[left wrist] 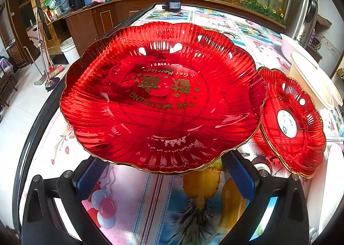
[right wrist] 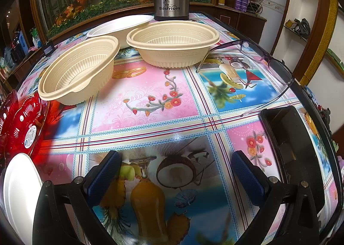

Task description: Organize plates and bowls

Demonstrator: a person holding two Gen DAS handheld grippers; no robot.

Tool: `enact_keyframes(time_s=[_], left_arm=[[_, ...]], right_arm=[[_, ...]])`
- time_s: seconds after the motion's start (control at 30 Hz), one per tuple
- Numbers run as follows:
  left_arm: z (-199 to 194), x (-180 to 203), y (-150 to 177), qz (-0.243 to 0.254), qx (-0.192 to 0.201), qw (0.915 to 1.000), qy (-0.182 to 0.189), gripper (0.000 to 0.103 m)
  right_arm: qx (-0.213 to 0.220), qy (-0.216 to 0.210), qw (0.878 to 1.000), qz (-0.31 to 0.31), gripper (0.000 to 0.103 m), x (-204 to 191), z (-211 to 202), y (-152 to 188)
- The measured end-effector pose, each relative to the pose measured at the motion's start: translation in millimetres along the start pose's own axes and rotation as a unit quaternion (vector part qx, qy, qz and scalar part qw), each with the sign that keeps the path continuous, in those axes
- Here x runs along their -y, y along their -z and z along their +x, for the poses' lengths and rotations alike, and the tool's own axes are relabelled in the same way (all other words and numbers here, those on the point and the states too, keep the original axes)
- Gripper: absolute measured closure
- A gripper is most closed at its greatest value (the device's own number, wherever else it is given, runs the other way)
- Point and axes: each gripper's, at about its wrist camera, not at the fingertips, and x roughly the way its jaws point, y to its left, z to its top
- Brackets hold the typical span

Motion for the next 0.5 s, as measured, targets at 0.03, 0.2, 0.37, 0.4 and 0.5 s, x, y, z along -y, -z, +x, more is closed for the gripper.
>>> enact_keyframes(time_s=[0.03,0.2,0.37,0.4,0.5], left_arm=[[0.0,0.0,0.1,0.0,0.0,1.0,0.0,0.0],[0.0,-0.1,0.2,0.0,0.0,1.0,0.0,0.0],[-0.1,-0.2,0.2,0.0,0.0,1.0,0.0,0.0],[-0.2,-0.1,0.3,-0.001,0.0,1.0,-0.001,0.0],[1.1,1.5,-0.2,-0.003,0.0,1.0,-0.003,0.0]], right_arm=[[0.0,0.0,1.0,0.0,0.0,0.0,0.0,0.0],[0.0,0.0,1.0,0.0,0.0,0.1,-0.1,-0.1],[0.0,0.0,1.0,0.0,0.0,0.2,-0.2,-0.1],[0.0,0.0,1.0,0.0,0.0,0.3,-0.1,0.0],[0.0,0.0,1.0,0.0,0.0,0.2,-0.1,-0.1]])
